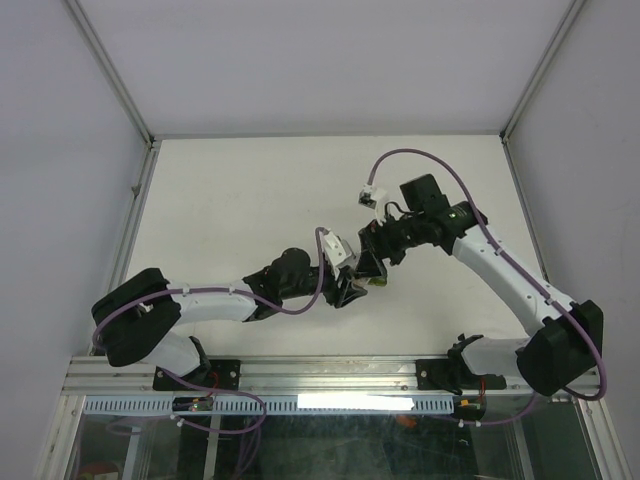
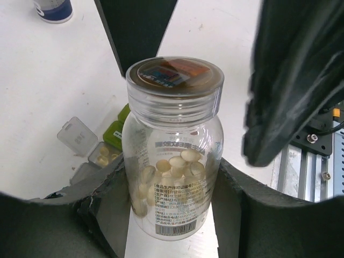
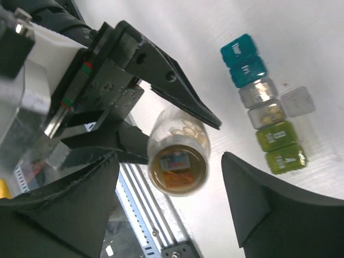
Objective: Sort the pills into containers
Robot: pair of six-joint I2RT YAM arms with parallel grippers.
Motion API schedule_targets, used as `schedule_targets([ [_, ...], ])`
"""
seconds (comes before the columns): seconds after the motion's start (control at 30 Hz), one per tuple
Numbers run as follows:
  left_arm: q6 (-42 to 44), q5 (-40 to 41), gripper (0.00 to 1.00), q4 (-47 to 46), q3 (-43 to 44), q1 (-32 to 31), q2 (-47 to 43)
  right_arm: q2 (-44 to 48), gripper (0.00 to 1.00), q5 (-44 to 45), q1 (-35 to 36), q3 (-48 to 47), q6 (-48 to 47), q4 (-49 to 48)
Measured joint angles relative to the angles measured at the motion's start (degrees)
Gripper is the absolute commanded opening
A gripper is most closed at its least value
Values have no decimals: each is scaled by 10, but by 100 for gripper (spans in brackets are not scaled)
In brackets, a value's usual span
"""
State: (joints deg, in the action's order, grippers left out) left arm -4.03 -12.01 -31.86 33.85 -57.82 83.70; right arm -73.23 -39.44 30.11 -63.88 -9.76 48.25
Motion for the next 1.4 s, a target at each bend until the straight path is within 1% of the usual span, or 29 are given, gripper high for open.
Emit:
schedule_targets([
  [0.03, 0, 0, 0, -4, 1, 0, 1, 3, 97, -6, -8, -3, -1, 1],
  [0.07, 1, -1, 0, -8, 1, 0, 1, 9, 99, -12, -19, -4, -3, 2],
  [0.17, 0, -4, 0, -14, -1, 0, 1, 43, 100, -33, -52, -4, -13, 6],
  [0.23, -1, -12, 0, -27, -9, 0, 1, 84, 100, -51, -77, -2, -24, 6],
  [0.33, -11, -31, 0, -51, -33, 0, -1, 143, 100, -79, -111, 8, -56, 11],
  [0.4, -19, -48, 0, -66, -53, 0, -9, 165, 99, -99, -123, 14, -89, 23],
  [0.47, -30, -76, 0, -85, -71, 0, -17, 175, 99, -127, -127, 19, -150, 40],
  [0.67, -70, -160, 0, -137, -78, 0, -19, 184, 100, -229, -127, 42, -440, 136],
  [0.73, -80, -183, 0, -155, -82, 0, -19, 186, 100, -250, -127, 53, -515, 163],
  [0.87, -91, -208, 0, -170, -84, 0, -12, 181, 99, -278, -127, 63, -635, 219],
  [0.93, -90, -216, 0, -169, -83, 0, 0, 175, 98, -285, -122, 73, -671, 233],
  [1.1, -57, -226, 0, -107, -61, 0, 17, 118, 90, -287, -76, 83, -716, 256],
  [1.2, -39, -226, 0, -87, -46, 0, 16, 91, 88, -285, -67, 82, -724, 261],
  [1.3, -25, -226, 0, -78, -42, -6, 13, 93, 86, -285, -64, 82, -717, 252],
  [1.4, -17, -226, 0, -74, -42, -11, 11, 101, 81, -285, -62, 82, -704, 237],
])
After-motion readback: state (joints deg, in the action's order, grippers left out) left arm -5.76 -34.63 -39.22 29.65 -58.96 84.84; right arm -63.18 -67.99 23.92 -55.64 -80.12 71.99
